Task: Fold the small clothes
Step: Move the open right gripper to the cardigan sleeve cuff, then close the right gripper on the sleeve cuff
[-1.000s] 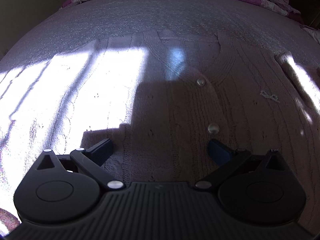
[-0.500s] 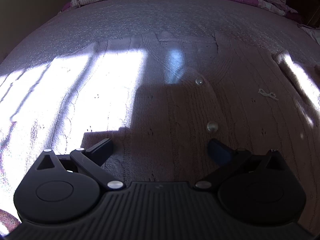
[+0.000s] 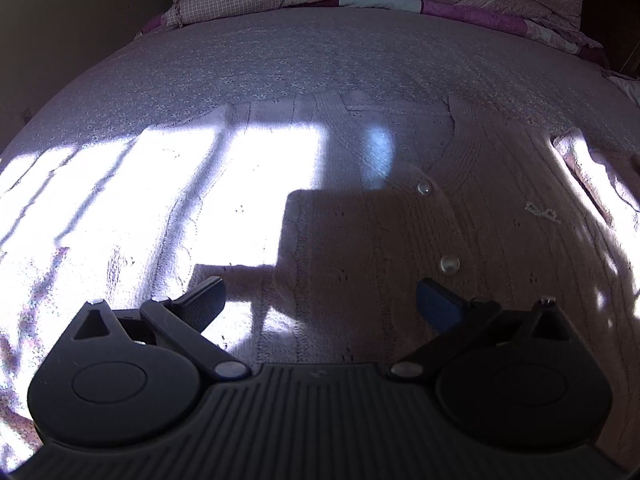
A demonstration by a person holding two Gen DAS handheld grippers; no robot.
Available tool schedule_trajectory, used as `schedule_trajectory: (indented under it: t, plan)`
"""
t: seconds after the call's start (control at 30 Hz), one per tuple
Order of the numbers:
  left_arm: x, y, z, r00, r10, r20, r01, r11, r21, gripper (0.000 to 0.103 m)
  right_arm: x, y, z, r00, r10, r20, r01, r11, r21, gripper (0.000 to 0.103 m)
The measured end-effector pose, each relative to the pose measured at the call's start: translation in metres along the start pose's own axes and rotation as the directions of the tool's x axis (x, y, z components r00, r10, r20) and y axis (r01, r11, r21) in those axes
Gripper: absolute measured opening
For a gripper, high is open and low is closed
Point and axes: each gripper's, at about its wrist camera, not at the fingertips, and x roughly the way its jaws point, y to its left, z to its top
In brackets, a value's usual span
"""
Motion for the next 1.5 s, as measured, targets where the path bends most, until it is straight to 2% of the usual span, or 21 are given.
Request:
schedule_trajectory:
  t: [0.13, 0.3, 0.33, 0.37, 0.43, 0.47, 0.83, 0.9, 0.93, 0.97, 1.03, 1.23, 1.4, 1.5]
  plan:
    - [-0.005, 0.011, -0.001, 1.000, 0.010, 0.001, -0.010, 1.000, -0.017, 0.103, 0.009, 0.001, 0.002, 0.999, -0.023, -0.024, 0.022, 0.999, -0.037, 0.008]
    - [-0.007, 0.020, -0.006, 1.000, 0.019, -0.014, -0.019, 0.999, -0.033, 0.103, 0.035, -0.009, -0.016, 0.991, -0.080, -0.111, 0.073, 0.995, -0.065, 0.010]
    - [-0.006, 0.021, -0.007, 1.000, 0.020, -0.019, -0.020, 0.999, -0.037, 0.103, 0.041, -0.010, -0.021, 0.987, -0.108, -0.122, 0.098, 0.992, -0.082, 0.015]
    - [-0.006, 0.022, -0.008, 1.000, 0.019, -0.023, -0.020, 0.999, -0.039, 0.103, 0.046, -0.010, -0.027, 0.982, -0.143, -0.125, 0.130, 0.986, -0.103, 0.032]
    - [-0.004, 0.024, -0.009, 0.999, 0.020, -0.030, -0.021, 0.999, -0.043, 0.103, 0.052, -0.013, -0.036, 0.975, -0.189, -0.114, 0.173, 0.976, -0.133, 0.055]
    - [-0.004, 0.024, -0.009, 0.999, 0.020, -0.032, -0.022, 0.999, -0.044, 0.103, 0.057, -0.016, -0.039, 0.973, -0.203, -0.111, 0.186, 0.971, -0.150, 0.056]
    - [0.013, 0.023, -0.008, 0.997, 0.029, -0.072, -0.031, 0.999, -0.030, 0.103, 0.097, -0.041, -0.075, 0.937, -0.296, -0.188, 0.256, 0.944, -0.210, 0.054]
    - [0.016, 0.022, -0.009, 0.996, 0.031, -0.079, -0.033, 0.999, -0.029, 0.103, 0.103, -0.050, -0.080, 0.929, -0.303, -0.214, 0.268, 0.947, -0.177, 0.052]
    - [0.018, 0.021, -0.009, 0.996, 0.033, -0.080, -0.035, 0.999, -0.027, 0.103, 0.106, -0.055, -0.081, 0.926, -0.299, -0.228, 0.274, 0.952, -0.135, 0.050]
    - [0.019, 0.021, -0.009, 0.996, 0.035, -0.079, -0.038, 0.999, -0.025, 0.103, 0.107, -0.061, -0.081, 0.925, -0.299, -0.232, 0.284, 0.954, -0.100, 0.033]
    - [0.021, 0.019, -0.008, 0.996, 0.039, -0.079, -0.040, 0.999, -0.020, 0.103, 0.108, -0.068, -0.081, 0.919, -0.321, -0.227, 0.313, 0.947, -0.073, 0.013]
    - [0.025, 0.016, -0.008, 0.996, 0.045, -0.075, -0.046, 0.999, -0.010, 0.103, 0.116, -0.074, -0.081, 0.920, -0.317, -0.230, 0.304, 0.948, -0.089, 0.012]
    - [0.026, 0.015, -0.007, 0.996, 0.043, -0.076, -0.043, 0.999, -0.003, 0.103, 0.123, -0.067, -0.077, 0.909, -0.331, -0.254, 0.295, 0.941, -0.168, 0.013]
    - [0.018, 0.016, -0.005, 0.997, 0.030, -0.075, -0.030, 1.000, 0.003, 0.103, 0.120, -0.066, -0.072, 0.908, -0.330, -0.260, 0.303, 0.943, -0.137, 0.009]
